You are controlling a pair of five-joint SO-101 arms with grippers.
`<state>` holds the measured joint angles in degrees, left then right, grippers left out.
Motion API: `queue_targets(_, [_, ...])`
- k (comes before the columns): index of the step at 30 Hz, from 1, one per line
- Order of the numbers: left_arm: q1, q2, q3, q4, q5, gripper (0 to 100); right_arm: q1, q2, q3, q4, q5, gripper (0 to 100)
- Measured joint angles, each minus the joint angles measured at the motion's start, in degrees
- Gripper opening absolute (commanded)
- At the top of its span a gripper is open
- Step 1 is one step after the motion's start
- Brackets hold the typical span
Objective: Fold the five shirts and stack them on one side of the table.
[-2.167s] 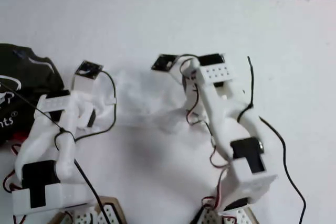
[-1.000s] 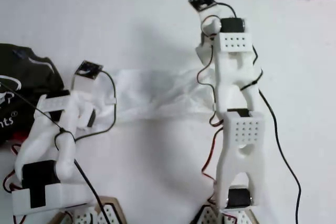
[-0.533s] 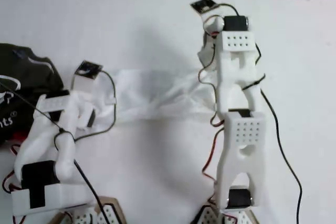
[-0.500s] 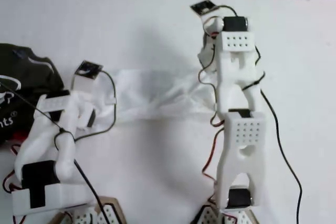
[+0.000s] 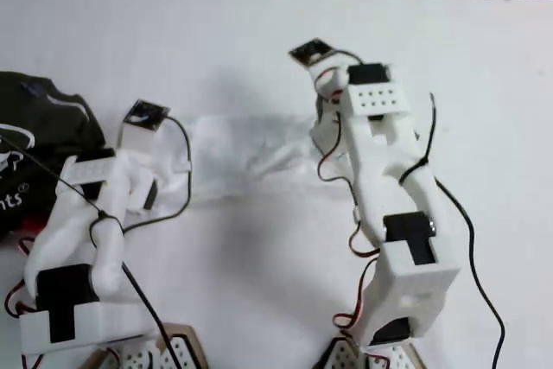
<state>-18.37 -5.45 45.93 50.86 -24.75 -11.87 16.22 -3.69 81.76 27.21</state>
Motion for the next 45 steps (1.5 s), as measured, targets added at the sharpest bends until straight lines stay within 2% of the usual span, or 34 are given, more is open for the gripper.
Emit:
queue_targets(4, [0.00,0.00,0.00,0.00,0.00,3,-1.49,0.00,3.96,-5.10,0.00,1.8])
queue_targets(11, [0.00,0.00,0.00,0.00,0.00,3,-2.73,5.45,3.08,-7.47,0.00,1.8])
queue_targets(25, [0.00,0.00,0.00,0.00,0.00,3,-4.04,22.15,-26.46,-7.38,-10.81,1.8])
queue_targets(28, [0.00,0.00,0.00,0.00,0.00,3,-3.96,23.30,-33.32,-2.81,-10.90,1.8])
queue_targets(35, [0.00,0.00,0.00,0.00,0.00,3,-4.04,23.30,-48.79,15.21,-10.90,1.8])
queue_targets(40, [0.00,0.00,0.00,0.00,0.00,3,-8.44,23.30,-48.44,18.11,-10.02,1.8])
queue_targets(45, [0.00,0.00,0.00,0.00,0.00,3,-13.89,23.74,-41.23,18.20,-10.02,1.8])
